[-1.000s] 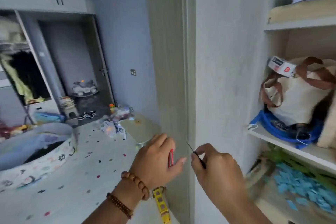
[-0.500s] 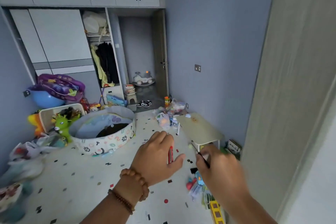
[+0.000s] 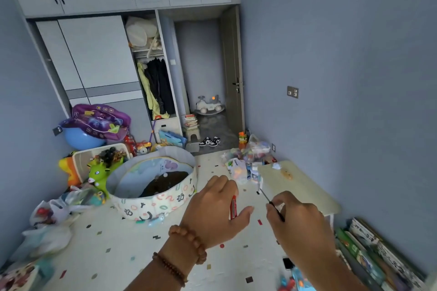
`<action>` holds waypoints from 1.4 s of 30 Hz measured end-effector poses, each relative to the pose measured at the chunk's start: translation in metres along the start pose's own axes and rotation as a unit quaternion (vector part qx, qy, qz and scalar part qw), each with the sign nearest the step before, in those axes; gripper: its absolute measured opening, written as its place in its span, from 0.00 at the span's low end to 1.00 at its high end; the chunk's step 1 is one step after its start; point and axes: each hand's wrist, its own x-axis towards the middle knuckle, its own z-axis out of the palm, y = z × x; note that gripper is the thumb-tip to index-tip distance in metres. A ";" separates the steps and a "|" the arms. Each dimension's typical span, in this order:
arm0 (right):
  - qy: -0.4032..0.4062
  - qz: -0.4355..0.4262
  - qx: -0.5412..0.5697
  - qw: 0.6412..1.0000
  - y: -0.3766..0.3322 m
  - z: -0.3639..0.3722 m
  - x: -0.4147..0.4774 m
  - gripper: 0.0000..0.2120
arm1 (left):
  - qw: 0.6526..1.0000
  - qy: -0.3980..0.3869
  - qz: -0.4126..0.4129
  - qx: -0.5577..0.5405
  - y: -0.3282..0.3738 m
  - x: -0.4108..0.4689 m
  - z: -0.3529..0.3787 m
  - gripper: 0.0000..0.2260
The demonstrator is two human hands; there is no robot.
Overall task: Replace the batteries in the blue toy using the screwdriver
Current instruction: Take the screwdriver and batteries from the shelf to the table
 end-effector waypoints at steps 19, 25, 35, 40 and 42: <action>-0.030 0.087 -0.021 0.996 0.018 0.231 0.361 0.11 | 0.997 -0.016 0.051 -0.060 -0.266 0.264 0.256 0.16; -0.039 0.130 -0.035 0.990 0.031 0.288 0.458 0.10 | 0.993 -0.039 0.077 -0.085 -0.330 0.349 0.329 0.17; -0.042 0.238 -0.004 0.970 0.129 0.379 0.634 0.08 | 0.982 -0.087 0.125 -0.109 -0.378 0.509 0.499 0.17; -0.039 0.303 0.002 0.952 0.198 0.408 0.721 0.08 | 0.967 -0.127 0.179 -0.131 -0.380 0.607 0.594 0.17; -0.034 0.319 -0.009 0.947 0.227 0.418 0.748 0.09 | 0.957 -0.133 0.203 -0.159 -0.376 0.640 0.629 0.16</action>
